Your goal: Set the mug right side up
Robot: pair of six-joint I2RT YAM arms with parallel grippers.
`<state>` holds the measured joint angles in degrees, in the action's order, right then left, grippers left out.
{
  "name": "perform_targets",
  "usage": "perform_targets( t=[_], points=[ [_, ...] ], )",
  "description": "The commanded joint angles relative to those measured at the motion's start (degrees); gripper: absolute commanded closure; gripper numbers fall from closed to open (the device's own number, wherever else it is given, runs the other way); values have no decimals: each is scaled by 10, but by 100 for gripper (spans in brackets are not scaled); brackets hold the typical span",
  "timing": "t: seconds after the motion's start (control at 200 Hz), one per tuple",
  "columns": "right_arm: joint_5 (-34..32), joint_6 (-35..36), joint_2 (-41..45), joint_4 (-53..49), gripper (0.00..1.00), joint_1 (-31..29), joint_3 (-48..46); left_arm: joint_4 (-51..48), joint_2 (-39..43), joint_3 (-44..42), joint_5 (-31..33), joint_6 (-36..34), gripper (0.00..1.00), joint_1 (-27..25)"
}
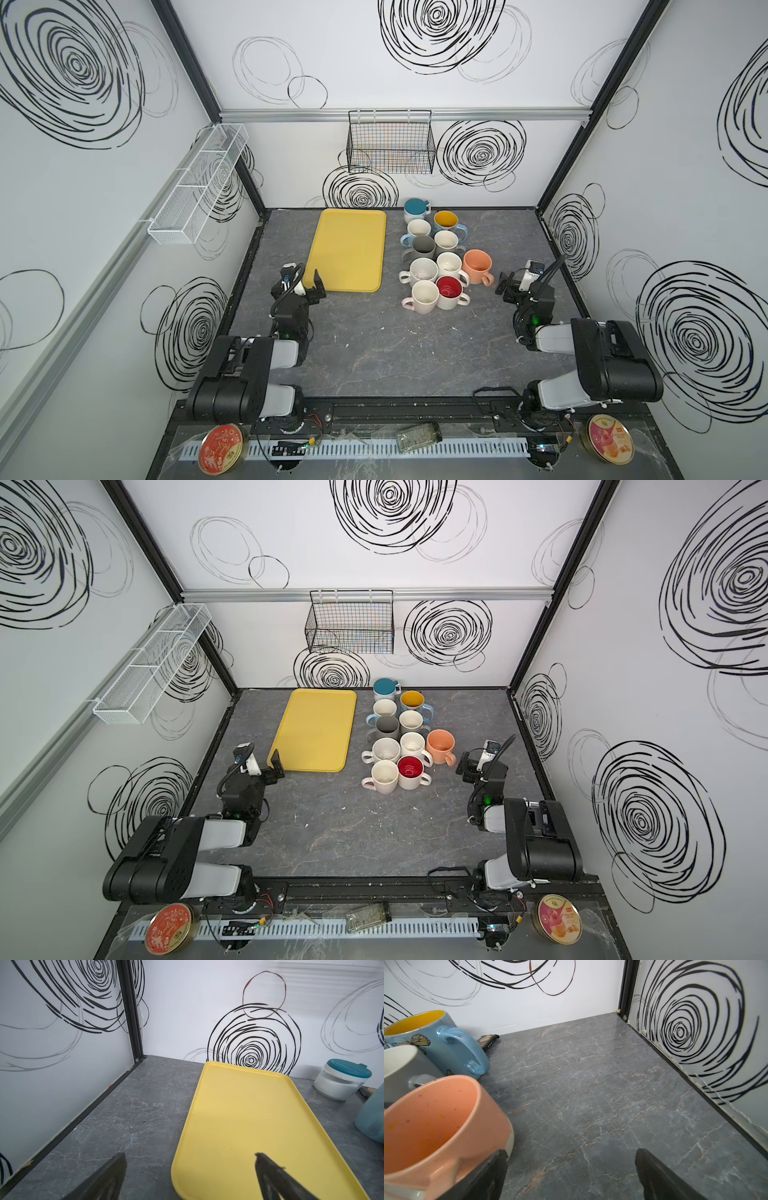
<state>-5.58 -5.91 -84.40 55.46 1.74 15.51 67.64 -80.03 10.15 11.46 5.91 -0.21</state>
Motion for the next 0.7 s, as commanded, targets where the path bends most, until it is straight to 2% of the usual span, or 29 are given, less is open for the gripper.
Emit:
perform_targets(
  t=[0.0,0.075,0.15,0.23,0.695],
  points=[
    [-16,3,7,-20,0,-2,23,57,-6,3,-17,-16,1,3],
    [-17,7,4,-9,0,-4,19,83,-29,-1,-28,-22,1,2],
    [-18,6,3,-7,0,-3,19,170,-71,-16,-40,-22,1,1],
    [-18,6,4,-9,0,-4,19,110,-50,-7,-21,-21,1,-2],
    [-20,7,4,-11,0,-6,20,100,-58,5,-15,-36,1,-16]
  ],
)
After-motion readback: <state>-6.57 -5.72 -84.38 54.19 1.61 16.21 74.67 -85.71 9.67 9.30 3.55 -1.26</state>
